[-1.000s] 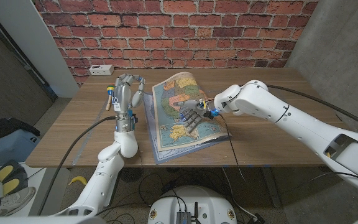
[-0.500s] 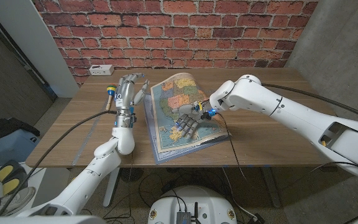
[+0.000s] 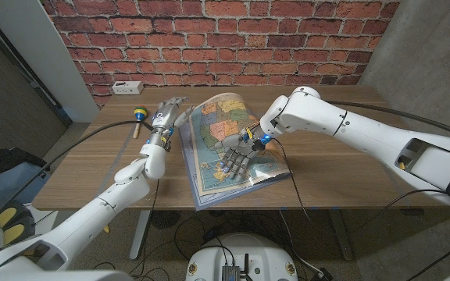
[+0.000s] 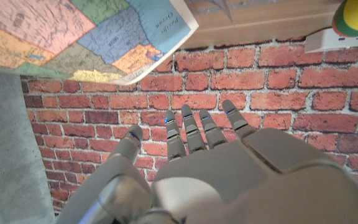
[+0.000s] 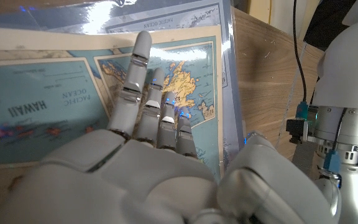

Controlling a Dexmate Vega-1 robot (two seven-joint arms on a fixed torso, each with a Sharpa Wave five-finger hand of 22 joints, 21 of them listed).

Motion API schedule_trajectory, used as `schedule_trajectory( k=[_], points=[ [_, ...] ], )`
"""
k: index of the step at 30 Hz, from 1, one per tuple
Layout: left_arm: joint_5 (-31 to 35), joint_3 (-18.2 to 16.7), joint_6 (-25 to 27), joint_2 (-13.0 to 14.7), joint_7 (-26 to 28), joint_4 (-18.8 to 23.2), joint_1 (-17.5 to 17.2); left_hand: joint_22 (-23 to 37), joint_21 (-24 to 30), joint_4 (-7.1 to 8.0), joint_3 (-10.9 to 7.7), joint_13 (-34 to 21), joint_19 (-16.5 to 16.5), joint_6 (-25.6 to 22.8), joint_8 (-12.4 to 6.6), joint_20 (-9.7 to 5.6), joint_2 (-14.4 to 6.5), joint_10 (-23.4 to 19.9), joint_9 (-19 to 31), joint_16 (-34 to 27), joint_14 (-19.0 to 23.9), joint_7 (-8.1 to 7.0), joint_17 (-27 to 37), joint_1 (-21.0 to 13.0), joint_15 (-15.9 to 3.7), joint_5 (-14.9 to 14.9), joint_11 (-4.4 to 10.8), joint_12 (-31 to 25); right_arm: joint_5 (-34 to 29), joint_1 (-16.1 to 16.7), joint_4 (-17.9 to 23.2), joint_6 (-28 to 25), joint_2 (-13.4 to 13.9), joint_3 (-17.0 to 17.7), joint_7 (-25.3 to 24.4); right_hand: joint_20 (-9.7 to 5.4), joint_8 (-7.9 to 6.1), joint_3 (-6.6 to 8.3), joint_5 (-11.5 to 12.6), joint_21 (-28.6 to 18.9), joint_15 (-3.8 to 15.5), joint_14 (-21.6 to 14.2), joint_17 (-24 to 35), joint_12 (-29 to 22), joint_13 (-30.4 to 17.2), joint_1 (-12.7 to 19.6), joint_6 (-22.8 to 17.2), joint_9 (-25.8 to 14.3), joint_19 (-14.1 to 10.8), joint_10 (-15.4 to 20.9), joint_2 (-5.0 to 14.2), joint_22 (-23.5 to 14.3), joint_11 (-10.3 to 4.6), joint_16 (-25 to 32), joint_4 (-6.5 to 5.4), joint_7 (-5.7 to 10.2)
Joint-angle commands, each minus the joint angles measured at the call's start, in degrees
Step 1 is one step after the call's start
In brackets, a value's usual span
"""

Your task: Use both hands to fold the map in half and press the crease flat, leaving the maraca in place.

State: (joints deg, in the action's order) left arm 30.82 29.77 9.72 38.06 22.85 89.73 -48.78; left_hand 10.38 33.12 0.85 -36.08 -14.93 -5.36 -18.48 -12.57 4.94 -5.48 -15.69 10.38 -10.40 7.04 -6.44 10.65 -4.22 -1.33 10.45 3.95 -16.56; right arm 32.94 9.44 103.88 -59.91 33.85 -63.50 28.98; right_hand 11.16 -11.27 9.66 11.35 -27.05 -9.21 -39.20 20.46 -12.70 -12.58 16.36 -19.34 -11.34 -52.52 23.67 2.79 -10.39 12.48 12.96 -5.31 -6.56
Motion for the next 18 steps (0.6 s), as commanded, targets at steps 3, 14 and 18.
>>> schedule_trajectory(
  k=[3, 14, 18],
  points=[
    [-3.8, 11.3, 11.4, 4.0, -24.7, 1.4, 9.5, -0.1, -2.1, 2.11, -0.22, 1.8, -3.3, -0.5, 0.98, -0.52, -2.0, 1.6, -0.1, 0.5, -4.2, 0.31, -0.3, 1.5, -0.70, 0.6, 0.58, 2.2, -0.7, -1.0, 1.1, -0.5, 0.7, -0.5, 0.8, 0.07, -0.30, -0.13, 0.4, 0.4, -0.15, -0.7, 0.1, -0.3, -0.1, -0.6, -0.4, -0.1, 0.4, 0.7, 0.02, 0.0, -0.02, 0.3, -0.41, -0.25],
    [-3.1, 16.5, 12.5, 4.1, -28.6, 0.0, 13.2, -0.1, -3.9, 4.00, -0.37, 3.3, -5.3, 2.5, 2.22, -0.32, -2.1, 2.9, -0.1, 0.2, -7.1, -0.65, -0.6, 1.9, -1.23, 0.9, 0.72, 3.7, -1.5, -0.5, 1.2, 0.6, 0.8, -0.1, 0.3, 0.16, -0.44, -0.24, 0.5, 0.7, -0.16, -0.8, 0.0, -0.3, -0.1, -0.9, -0.8, -0.1, 0.6, 1.1, 0.07, 0.0, -0.02, 0.2, -0.47, -0.28],
    [-3.2, 15.6, 11.3, 5.4, -24.9, 2.1, 11.4, -0.1, -4.5, 5.42, -0.27, 3.9, -3.2, 0.5, 1.31, 1.47, -1.1, -6.2, -0.1, -1.2, -1.7, 1.24, -0.8, 2.0, -0.19, 1.0, -1.48, 1.4, -1.6, 0.4, 1.7, 0.4, 0.9, 0.8, -1.4, 0.16, -0.42, -0.28, 0.5, 0.8, -0.11, -0.5, 0.0, -0.3, -0.1, -1.0, -0.8, -0.1, 0.6, 1.1, 0.06, 0.0, -0.02, 0.1, -0.46, -0.30]
  ],
)
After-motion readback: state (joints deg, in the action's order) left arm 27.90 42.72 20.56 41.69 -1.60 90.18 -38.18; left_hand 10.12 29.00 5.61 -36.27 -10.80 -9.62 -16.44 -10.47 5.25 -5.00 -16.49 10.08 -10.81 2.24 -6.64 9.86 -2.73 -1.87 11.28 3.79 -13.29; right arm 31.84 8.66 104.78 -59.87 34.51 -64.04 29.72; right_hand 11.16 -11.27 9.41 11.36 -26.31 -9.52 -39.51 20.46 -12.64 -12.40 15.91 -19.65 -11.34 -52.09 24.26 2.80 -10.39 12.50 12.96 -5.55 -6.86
